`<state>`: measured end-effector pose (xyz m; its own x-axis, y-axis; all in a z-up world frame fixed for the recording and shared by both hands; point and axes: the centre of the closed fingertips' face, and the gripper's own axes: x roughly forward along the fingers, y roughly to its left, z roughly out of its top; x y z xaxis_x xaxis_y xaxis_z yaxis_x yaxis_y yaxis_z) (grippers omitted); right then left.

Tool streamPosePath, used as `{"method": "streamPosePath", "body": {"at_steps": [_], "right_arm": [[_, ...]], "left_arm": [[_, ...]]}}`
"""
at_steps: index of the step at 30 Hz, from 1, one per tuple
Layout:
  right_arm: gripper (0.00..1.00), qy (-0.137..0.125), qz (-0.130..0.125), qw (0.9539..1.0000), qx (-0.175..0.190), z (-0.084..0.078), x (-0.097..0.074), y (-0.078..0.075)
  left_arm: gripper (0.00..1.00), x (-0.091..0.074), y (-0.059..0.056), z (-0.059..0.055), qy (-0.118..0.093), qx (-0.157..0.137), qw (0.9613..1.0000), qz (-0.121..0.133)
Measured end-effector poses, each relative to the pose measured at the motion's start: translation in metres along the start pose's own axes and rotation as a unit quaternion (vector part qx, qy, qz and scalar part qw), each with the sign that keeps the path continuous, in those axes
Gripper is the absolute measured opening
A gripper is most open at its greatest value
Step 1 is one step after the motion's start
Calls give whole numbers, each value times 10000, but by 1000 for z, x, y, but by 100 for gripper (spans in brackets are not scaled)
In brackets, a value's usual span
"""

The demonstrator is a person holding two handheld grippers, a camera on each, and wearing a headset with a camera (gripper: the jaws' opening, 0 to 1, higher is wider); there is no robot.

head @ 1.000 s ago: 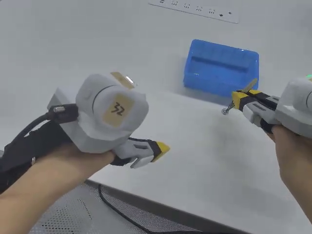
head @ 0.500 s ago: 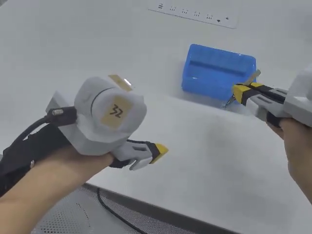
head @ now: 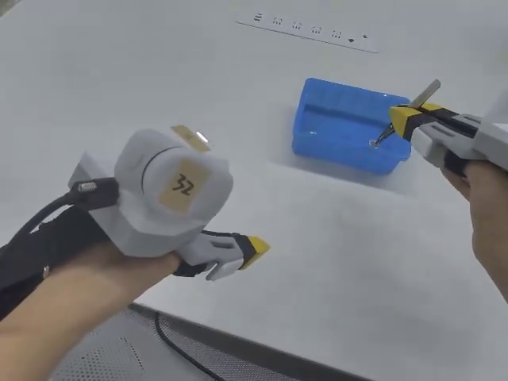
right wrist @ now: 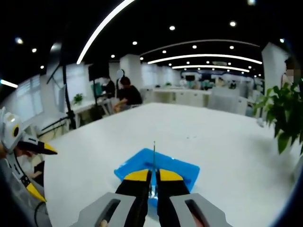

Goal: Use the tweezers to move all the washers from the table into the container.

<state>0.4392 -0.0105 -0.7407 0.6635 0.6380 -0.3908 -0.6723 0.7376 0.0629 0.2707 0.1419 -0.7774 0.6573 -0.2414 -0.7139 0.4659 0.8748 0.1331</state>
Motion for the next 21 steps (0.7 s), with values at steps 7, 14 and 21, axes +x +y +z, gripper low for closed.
{"method": "streamPosePath", "body": {"at_steps": [7,14,21], "right_arm": [[1,172,-87,9996,-205,-8,10,-8],[1,408,-182,9987,-232,-24,18,-20],[2,592,-214,9976,-304,-40,33,-28]], "left_arm": [[92,2,-1,3,-61,-28,10000,-59],[89,0,0,11,-144,7,9999,-95],[88,-3,2,15,-147,70,9998,-69]]}}
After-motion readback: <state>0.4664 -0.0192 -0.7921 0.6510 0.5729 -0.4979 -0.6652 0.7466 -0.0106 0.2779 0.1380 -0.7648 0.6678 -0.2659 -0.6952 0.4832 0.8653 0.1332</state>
